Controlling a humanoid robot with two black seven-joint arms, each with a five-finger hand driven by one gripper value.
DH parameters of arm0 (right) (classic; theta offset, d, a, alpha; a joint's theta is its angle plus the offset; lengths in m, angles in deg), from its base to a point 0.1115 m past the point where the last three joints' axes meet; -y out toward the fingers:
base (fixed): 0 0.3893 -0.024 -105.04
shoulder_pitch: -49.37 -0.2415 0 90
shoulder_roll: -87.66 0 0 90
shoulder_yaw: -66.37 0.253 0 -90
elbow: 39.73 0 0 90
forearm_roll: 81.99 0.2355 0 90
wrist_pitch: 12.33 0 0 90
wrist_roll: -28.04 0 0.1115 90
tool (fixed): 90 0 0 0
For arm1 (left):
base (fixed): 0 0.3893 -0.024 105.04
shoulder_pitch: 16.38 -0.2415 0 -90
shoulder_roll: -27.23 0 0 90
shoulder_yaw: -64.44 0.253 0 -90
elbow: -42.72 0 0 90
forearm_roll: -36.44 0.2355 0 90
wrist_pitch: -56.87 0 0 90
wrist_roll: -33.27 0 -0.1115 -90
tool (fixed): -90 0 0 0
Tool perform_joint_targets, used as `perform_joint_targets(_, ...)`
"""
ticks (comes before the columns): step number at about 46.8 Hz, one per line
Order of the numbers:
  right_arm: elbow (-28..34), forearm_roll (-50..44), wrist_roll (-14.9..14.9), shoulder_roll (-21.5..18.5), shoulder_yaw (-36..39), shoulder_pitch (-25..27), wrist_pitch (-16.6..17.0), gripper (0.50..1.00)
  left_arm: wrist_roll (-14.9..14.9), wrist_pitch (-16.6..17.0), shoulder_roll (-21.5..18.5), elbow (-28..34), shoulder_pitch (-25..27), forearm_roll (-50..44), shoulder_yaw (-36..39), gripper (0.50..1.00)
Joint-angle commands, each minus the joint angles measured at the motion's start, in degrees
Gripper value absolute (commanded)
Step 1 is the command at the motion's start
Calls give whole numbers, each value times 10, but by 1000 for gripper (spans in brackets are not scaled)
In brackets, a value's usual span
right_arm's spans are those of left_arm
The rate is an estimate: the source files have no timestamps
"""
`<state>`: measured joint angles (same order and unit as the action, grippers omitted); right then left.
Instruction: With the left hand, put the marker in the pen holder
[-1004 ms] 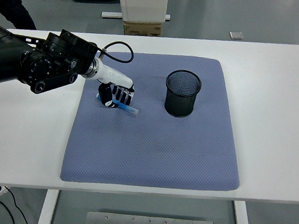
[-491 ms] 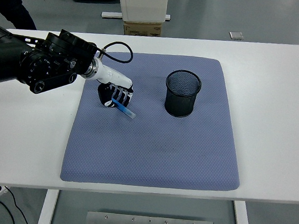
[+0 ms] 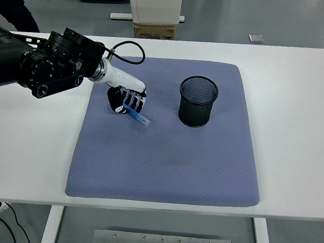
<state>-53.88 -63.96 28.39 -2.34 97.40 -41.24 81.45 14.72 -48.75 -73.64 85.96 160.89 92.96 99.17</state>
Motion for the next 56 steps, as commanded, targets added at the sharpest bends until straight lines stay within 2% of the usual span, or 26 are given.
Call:
perform_joint_targets(1,0,0,0,0,0,0,0,1000,0,-1,0,-1,4,-1,-4,505)
perform_joint_targets(27,0,0,0,0,0,0,0,1000,-1,-4,-5,-3,40,-30,-58,508)
perform_joint_targets(41,0,0,0,0,0,0,0,1000,-1,-4,3,-3,54,-80,-93,508)
perform_joint_targets(56,0,0,0,0,0,0,0,1000,0,-4,37,-3,53,-149,-160,505)
